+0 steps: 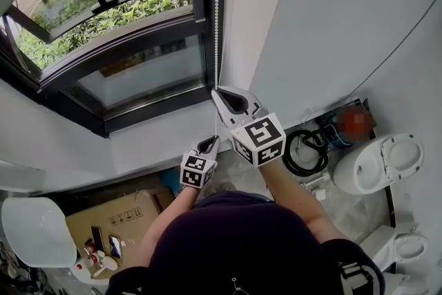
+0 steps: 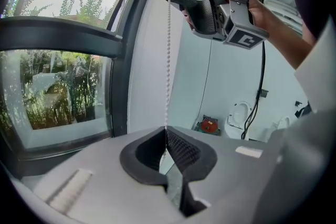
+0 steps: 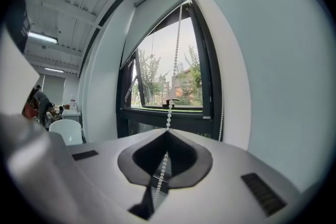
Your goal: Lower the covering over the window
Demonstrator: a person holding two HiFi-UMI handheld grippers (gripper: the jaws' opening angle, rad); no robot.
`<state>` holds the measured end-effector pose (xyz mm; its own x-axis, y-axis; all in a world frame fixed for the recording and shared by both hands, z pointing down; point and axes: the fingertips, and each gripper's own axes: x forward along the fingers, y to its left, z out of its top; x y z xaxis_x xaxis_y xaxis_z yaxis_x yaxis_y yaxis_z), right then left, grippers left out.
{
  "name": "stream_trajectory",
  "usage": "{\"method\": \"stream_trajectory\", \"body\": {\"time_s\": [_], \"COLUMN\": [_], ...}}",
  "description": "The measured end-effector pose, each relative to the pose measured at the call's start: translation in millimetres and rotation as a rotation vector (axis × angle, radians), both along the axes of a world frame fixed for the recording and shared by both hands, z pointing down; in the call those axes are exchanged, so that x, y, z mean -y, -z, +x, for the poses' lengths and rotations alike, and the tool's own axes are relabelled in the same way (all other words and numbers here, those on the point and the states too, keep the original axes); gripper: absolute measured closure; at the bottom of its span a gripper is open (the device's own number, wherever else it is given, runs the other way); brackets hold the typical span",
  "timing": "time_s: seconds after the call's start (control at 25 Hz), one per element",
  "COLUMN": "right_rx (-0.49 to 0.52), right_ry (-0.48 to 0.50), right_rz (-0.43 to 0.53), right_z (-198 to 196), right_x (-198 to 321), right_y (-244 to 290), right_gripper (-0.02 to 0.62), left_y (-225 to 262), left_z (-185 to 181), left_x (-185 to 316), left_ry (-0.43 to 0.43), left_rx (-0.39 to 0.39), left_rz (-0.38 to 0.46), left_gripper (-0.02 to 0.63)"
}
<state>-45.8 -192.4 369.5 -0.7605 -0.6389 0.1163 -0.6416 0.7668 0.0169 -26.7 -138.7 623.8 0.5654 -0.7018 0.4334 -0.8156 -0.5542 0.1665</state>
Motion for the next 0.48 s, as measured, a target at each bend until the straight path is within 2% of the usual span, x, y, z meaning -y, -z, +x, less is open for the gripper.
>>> {"method": "stream_trajectory", "body": {"time_s": [0.12,0.28,0.48], "right_rx": [-0.055,-0.063,-0.099], "right_ry": [0.003,0.002,-0.001], "right_rz": [-0.018,-0.102,-0.145], "right_z": [-2,1,2], "right_x": [2,1,6], "right_y": [-18,-52,-74], "right_gripper": [0.583,0.583,0.583], "left_y": [-8,-19,-18], "left_z": [0,-1,-4], "left_x": [-2,-8,-7], "left_ry": [-0.006,-0.004,0.018], "left_rx": [0.022,0.034,0.002], "left_rz": [-0.034,-0.082,-0.091], "left_gripper": [0.591,0.591,0.591]}}
